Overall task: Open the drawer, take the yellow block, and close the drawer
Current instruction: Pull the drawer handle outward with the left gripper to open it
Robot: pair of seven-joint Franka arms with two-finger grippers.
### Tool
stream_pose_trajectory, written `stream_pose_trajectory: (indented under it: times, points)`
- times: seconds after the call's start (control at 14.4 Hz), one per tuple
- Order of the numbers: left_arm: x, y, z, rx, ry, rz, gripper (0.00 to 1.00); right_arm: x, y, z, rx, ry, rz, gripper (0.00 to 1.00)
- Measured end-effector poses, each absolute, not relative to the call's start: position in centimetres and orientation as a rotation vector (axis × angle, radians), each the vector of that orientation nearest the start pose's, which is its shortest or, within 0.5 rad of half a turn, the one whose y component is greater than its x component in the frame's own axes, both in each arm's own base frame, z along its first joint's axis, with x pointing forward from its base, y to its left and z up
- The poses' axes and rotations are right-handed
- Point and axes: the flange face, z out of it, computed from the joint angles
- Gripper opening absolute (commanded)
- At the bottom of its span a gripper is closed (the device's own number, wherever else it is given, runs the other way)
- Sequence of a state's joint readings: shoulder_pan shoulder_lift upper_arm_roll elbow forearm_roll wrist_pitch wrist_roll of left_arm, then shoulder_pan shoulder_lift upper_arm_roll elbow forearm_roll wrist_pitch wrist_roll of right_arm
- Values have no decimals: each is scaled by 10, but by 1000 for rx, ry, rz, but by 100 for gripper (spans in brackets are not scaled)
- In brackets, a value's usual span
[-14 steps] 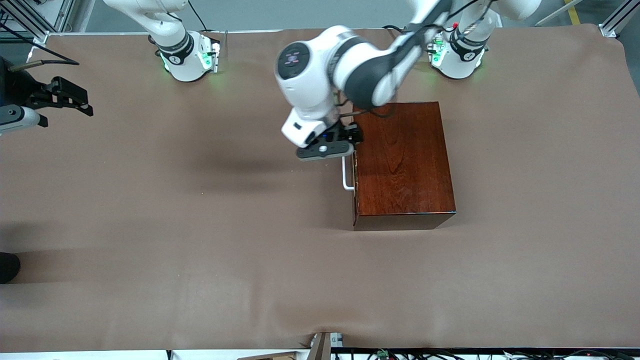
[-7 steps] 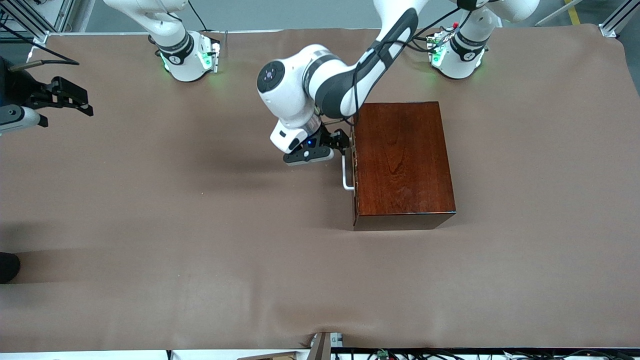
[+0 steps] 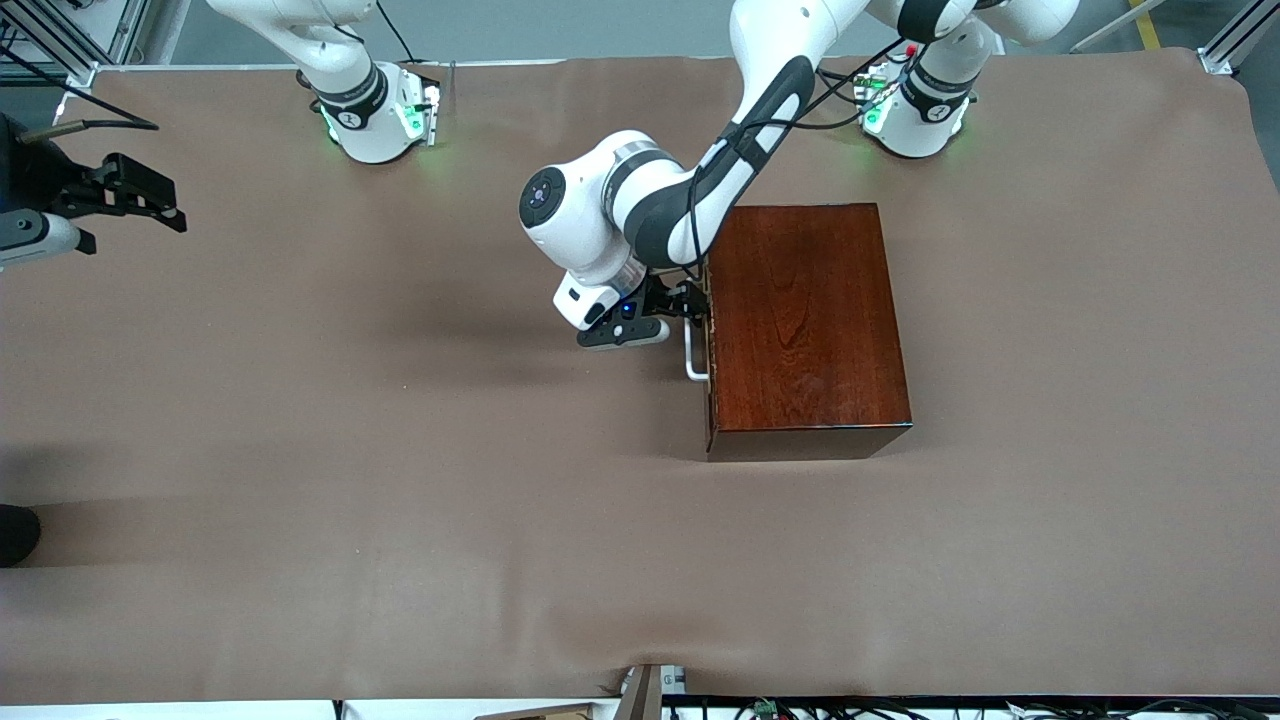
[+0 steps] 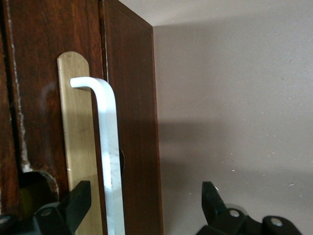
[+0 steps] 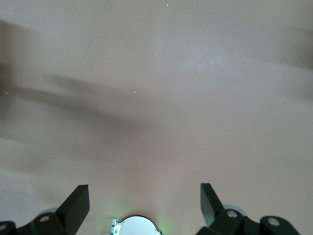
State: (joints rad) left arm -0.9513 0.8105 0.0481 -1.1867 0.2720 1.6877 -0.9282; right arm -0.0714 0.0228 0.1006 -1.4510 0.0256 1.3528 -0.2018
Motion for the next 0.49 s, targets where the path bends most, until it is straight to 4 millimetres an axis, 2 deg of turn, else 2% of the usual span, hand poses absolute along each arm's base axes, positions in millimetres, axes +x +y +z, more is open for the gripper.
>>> stream_pose_trajectory:
  times: [0.49]
  points:
    - [465, -563, 277, -2756, 56, -119, 100, 538, 18, 650, -3077, -363, 183, 100]
